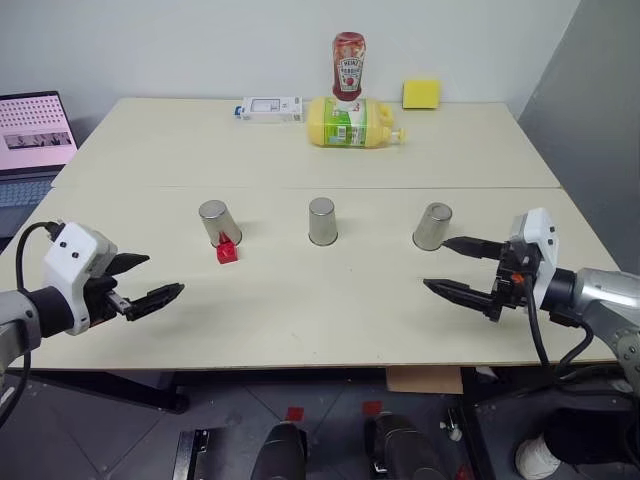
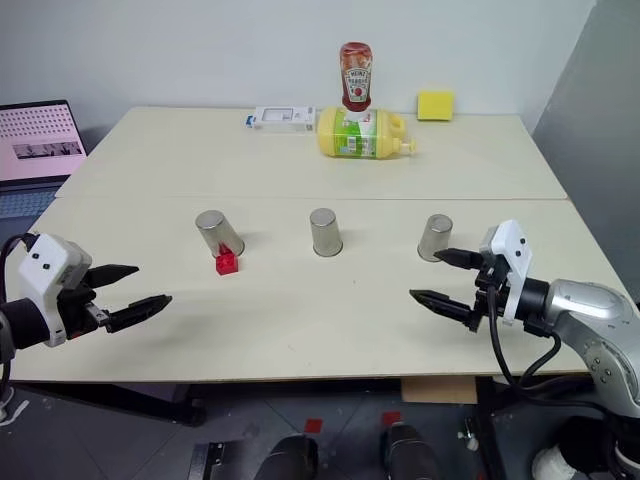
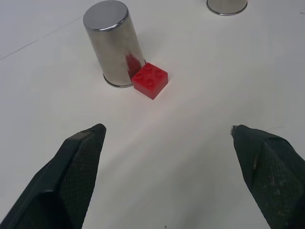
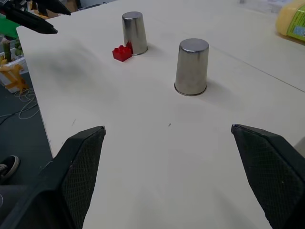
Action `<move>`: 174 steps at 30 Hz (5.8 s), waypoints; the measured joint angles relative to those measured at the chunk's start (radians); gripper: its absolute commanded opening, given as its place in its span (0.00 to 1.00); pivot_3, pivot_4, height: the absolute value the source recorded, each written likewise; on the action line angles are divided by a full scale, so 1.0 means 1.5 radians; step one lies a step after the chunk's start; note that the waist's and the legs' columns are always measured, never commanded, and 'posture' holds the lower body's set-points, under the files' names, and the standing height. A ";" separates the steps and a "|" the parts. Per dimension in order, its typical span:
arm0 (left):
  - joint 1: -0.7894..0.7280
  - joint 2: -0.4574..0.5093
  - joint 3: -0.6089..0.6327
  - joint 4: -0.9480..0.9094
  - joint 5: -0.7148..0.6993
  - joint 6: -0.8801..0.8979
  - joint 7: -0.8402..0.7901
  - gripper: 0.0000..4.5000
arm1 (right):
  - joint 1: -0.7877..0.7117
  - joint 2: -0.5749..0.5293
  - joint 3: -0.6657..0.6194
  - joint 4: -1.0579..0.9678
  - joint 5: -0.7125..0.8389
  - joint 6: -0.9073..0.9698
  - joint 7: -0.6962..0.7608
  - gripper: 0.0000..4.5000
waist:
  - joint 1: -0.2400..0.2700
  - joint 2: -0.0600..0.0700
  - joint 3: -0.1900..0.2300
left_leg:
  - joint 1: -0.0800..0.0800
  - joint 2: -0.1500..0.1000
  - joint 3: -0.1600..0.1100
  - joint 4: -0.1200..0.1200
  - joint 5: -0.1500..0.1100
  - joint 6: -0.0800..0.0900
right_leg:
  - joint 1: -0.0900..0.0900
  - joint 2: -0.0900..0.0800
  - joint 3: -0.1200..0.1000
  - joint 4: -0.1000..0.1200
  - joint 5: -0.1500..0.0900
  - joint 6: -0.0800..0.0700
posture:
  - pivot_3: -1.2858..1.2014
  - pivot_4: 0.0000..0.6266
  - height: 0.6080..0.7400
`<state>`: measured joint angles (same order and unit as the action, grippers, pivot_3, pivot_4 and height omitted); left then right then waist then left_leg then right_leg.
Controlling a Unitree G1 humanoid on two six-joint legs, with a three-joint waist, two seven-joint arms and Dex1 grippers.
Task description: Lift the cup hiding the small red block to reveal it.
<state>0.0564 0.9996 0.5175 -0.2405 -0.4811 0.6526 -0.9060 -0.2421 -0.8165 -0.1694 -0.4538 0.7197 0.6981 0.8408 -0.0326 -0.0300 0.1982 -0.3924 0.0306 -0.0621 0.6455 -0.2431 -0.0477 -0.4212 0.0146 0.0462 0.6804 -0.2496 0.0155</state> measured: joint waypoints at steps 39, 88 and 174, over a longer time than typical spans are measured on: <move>0.010 0.011 0.000 0.001 0.001 0.008 -0.007 0.99 | 0.018 0.001 0.012 -0.028 0.011 0.028 0.002 1.00 | 0.000 0.000 0.000 | 0.000 0.000 0.000 0.000 0.000 0.000 | 0.000 0.000 0.000 0.000 -0.001 -0.001 | 0.52 0.24 1.00; 0.019 0.008 -0.006 -0.015 0.000 0.016 0.001 0.99 | 0.010 0.002 0.010 -0.015 0.006 0.014 0.017 1.00 | 0.000 0.000 0.000 | 0.000 0.000 0.000 0.000 0.000 0.000 | 0.000 0.000 0.000 0.000 -0.001 -0.001 | 0.52 0.24 1.00; -0.686 -0.373 -0.458 0.599 0.204 -0.199 0.023 0.99 | -0.086 0.059 0.040 -0.116 0.113 0.217 -0.191 1.00 | -0.001 0.000 0.000 | -0.003 -0.001 -0.002 0.001 0.000 0.000 | -0.001 0.001 0.000 0.000 0.001 0.002 | 0.52 0.24 1.00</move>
<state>-0.9720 0.4394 -0.1691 0.6582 -0.1753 0.3539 -0.8715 -0.3710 -0.7284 -0.1089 -0.6285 0.8885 1.0237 0.5544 -0.0334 -0.0303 0.1981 -0.3967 0.0286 -0.0643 0.6466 -0.2430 -0.0476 -0.4220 0.0158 0.0458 0.6802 -0.2481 0.0179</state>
